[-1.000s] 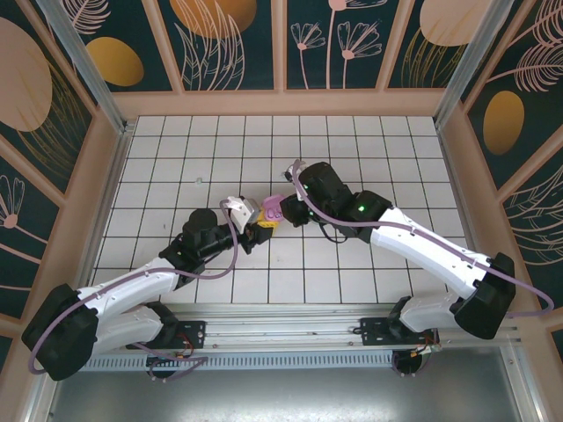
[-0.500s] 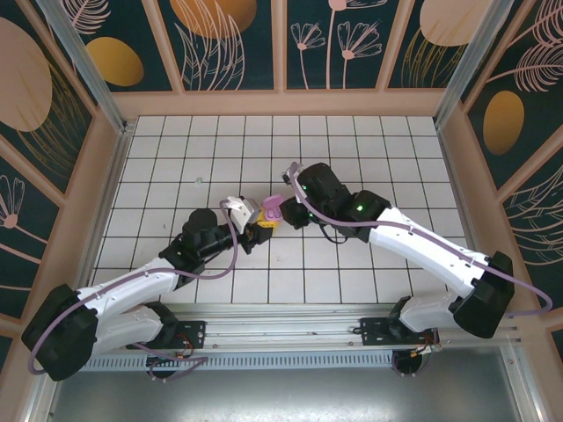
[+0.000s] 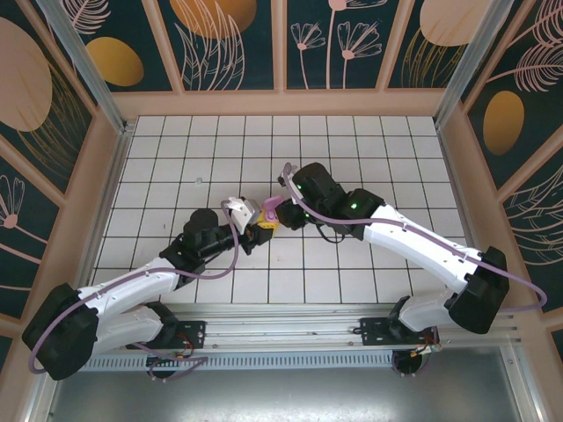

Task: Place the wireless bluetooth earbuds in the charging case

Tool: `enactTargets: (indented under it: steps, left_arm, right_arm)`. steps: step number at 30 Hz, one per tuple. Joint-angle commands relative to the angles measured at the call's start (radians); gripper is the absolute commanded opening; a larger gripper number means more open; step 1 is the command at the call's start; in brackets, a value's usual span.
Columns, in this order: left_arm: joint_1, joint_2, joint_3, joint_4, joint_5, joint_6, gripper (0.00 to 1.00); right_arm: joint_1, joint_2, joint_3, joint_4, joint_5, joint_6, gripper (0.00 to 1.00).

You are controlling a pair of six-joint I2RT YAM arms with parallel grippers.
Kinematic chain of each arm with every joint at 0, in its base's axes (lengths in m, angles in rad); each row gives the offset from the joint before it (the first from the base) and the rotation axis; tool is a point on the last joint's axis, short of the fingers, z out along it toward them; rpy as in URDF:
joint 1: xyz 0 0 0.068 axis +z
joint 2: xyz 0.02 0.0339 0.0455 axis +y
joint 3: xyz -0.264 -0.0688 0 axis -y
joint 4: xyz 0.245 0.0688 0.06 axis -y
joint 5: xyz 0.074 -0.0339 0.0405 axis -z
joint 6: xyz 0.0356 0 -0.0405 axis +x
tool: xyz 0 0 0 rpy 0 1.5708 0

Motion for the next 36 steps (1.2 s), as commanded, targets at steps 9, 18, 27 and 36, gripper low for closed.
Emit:
enactTargets:
  steps: [9, 18, 27, 36]
  left_arm:
    - [-0.006, -0.005, 0.041, 0.048, 0.013, 0.009, 0.06]
    - [-0.005, -0.008, 0.041, 0.051, 0.027, 0.010, 0.06]
    - [-0.006, 0.021, 0.058, 0.079, 0.084, 0.001, 0.07]
    - [-0.006, 0.012, 0.053, 0.089, 0.104, 0.013, 0.07]
  right_arm:
    - [0.011, -0.004, 0.040, -0.039, -0.033, -0.013, 0.33]
    - [0.002, -0.043, 0.067, -0.020, -0.033, 0.013, 0.33]
    - [-0.025, -0.089, 0.116, -0.002, -0.105, 0.046, 0.33]
    - [-0.102, -0.111, 0.115, 0.020, -0.130, 0.081, 0.33]
